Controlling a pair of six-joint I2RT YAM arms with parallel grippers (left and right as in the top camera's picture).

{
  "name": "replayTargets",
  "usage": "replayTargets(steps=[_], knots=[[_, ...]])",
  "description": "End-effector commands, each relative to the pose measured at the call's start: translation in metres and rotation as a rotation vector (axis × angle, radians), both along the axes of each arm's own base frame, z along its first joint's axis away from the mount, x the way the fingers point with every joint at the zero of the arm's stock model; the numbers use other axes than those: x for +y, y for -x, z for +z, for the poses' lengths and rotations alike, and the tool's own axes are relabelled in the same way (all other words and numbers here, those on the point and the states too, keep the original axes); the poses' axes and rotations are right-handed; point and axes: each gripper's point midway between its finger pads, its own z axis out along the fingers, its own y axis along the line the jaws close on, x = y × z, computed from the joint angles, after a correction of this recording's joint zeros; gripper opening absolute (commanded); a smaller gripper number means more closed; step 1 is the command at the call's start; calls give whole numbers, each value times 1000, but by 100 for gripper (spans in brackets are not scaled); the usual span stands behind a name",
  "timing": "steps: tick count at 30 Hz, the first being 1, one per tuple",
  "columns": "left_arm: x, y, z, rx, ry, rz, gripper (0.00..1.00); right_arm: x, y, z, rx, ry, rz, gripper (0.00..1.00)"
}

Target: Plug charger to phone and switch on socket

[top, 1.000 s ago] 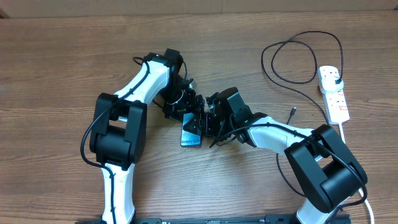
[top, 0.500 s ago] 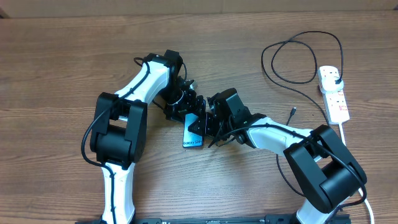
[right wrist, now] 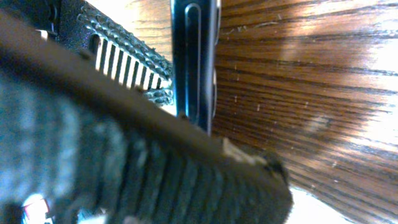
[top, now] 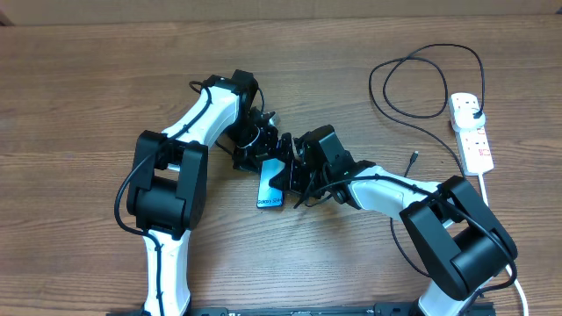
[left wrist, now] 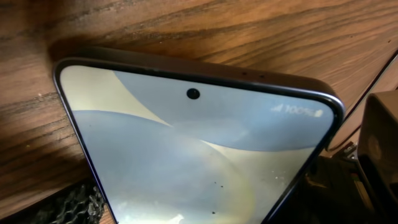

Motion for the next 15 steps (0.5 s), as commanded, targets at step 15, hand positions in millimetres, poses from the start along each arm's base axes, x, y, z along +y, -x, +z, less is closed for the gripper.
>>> replayTargets(steps=[15], knots=[[-41,-10,127,-274,712,-129,93,-11,-33,117,-172,-404,99,4]])
